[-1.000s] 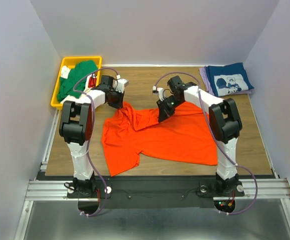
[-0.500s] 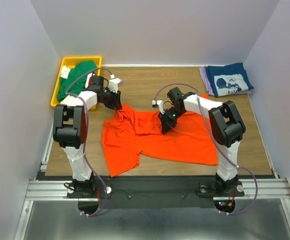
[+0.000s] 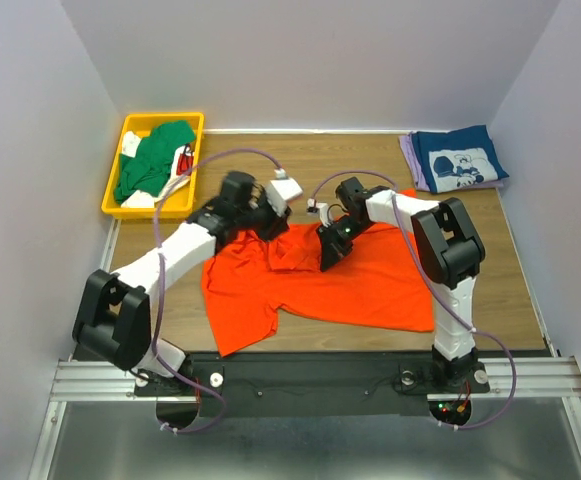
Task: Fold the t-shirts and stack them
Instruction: Flatten the tshirt out
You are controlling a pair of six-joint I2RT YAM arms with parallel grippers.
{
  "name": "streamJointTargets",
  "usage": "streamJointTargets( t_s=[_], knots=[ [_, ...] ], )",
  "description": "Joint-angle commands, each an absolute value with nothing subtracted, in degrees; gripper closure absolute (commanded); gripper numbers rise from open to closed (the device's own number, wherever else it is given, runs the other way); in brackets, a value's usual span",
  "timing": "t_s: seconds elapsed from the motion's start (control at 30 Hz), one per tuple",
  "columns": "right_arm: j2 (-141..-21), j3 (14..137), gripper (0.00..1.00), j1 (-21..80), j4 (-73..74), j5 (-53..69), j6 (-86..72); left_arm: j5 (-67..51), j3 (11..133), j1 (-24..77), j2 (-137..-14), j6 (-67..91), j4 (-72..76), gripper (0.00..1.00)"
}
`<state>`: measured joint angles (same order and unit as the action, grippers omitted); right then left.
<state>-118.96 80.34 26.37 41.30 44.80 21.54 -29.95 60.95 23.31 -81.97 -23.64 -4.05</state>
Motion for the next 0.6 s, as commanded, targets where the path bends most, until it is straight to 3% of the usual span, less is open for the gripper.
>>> streamJointTargets(
  t_s=[0.0, 0.3, 0.57],
  knots=[
    [-121.2, 81.9, 0.99, 24.8, 39.9, 48.9, 17.2, -18.3, 56.3, 32.6, -81.9, -19.8, -0.3, 0.62],
    [-123.3, 82.0, 0.99, 22.7, 39.9, 54.6, 14.0, -8.4, 57.0, 43.5, -89.4, -18.9, 1.2, 0.61],
    [-123.0, 81.2, 0.99, 22.0, 39.9, 54.9, 14.2, -6.9, 60.1, 45.9, -95.1, -18.1, 1.1, 0.62]
  ],
)
